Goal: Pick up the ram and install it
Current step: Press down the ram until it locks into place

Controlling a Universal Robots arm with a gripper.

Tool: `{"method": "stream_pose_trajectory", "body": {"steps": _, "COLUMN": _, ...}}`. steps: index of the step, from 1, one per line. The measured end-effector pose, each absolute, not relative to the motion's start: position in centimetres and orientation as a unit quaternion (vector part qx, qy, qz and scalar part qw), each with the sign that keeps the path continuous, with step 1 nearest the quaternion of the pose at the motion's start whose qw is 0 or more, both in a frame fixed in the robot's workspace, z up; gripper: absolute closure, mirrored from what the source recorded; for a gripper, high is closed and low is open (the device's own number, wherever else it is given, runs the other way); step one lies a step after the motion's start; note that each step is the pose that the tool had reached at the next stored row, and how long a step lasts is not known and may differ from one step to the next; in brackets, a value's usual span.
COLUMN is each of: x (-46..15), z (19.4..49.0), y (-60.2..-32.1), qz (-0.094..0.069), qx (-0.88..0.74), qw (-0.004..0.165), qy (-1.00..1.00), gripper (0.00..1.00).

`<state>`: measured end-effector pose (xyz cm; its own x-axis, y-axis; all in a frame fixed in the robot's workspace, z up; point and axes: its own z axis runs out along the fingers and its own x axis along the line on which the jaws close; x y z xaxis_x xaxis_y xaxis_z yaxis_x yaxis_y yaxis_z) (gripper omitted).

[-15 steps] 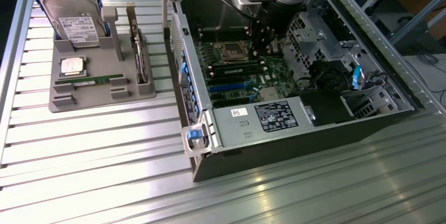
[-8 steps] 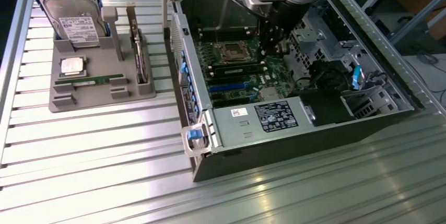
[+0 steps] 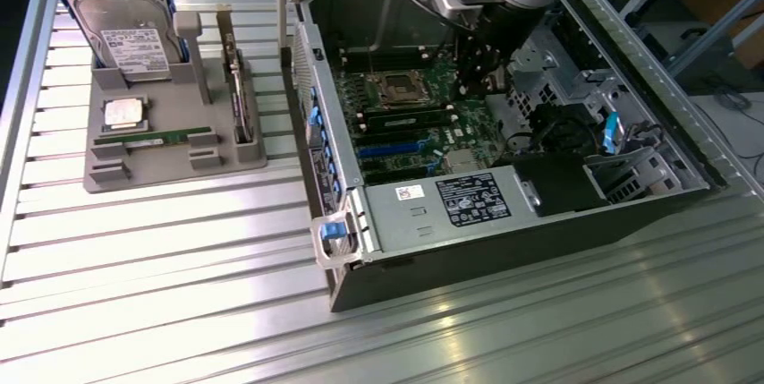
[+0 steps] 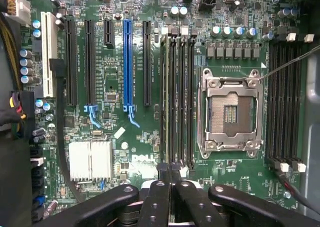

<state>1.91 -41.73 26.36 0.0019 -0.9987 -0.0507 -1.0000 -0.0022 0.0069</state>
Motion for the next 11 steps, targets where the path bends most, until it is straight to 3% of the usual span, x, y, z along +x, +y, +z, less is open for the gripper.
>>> {"method": "stream_pose_trajectory", "body": {"steps": 11, "x": 2.6, "z": 25.0, "y": -41.7, "qz": 0.021, "qx": -0.708, "qw": 0.015, "qy": 0.706, "gripper": 0.89}}
